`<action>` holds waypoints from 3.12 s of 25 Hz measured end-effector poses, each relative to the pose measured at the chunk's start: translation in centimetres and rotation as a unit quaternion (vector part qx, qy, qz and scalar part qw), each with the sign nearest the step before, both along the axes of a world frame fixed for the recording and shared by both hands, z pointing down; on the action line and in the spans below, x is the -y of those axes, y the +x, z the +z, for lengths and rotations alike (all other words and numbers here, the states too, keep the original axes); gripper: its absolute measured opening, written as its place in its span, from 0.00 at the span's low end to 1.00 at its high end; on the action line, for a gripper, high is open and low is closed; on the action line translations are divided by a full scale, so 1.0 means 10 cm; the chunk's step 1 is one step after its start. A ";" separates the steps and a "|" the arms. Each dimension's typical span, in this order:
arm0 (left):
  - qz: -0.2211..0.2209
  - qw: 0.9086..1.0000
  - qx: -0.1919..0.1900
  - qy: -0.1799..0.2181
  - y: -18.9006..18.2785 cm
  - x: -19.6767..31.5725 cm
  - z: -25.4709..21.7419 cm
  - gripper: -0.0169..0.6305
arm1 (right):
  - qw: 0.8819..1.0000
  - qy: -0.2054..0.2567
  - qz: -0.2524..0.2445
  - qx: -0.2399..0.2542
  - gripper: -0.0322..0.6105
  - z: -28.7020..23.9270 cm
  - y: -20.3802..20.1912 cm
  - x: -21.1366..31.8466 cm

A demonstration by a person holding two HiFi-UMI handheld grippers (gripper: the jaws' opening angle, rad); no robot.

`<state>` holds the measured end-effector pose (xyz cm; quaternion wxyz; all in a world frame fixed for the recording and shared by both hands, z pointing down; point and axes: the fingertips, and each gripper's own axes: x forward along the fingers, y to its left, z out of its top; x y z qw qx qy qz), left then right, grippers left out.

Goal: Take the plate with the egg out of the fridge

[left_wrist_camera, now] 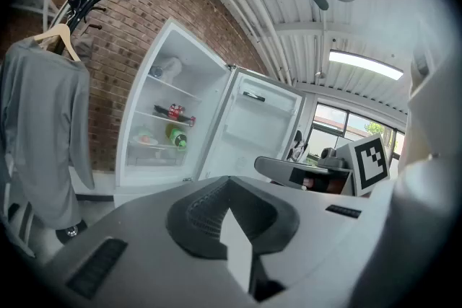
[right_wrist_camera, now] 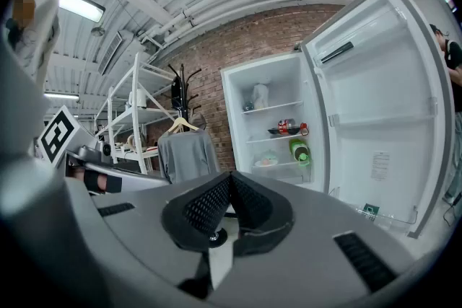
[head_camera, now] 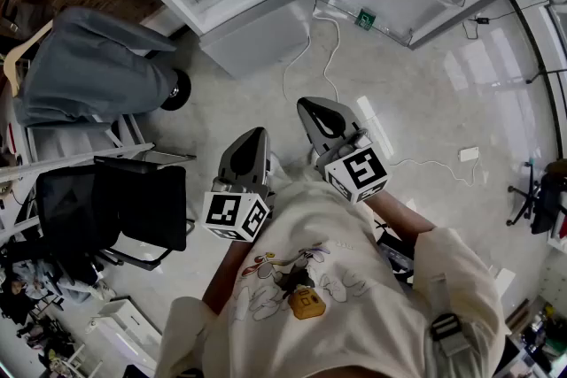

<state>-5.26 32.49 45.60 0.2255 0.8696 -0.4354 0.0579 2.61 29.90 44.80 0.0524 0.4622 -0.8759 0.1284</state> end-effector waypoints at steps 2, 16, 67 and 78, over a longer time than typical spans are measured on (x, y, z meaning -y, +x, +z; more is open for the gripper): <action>0.002 1.000 0.000 0.004 0.08 0.00 -0.02 0.04 | 1.000 0.000 0.009 0.000 0.06 -0.03 0.10 0.00; -0.008 1.000 0.007 -0.008 0.47 -0.14 -0.01 0.04 | 1.000 -0.020 -0.005 0.021 0.06 0.04 0.47 -0.15; 0.046 0.999 0.021 -0.014 -0.58 3.09 0.28 0.04 | 0.998 -0.040 0.040 -0.025 0.06 0.24 -0.68 2.75; -0.030 0.998 -0.045 -0.036 -0.55 3.59 0.35 0.04 | 0.998 -0.052 -0.006 -0.023 0.06 0.45 -0.56 3.24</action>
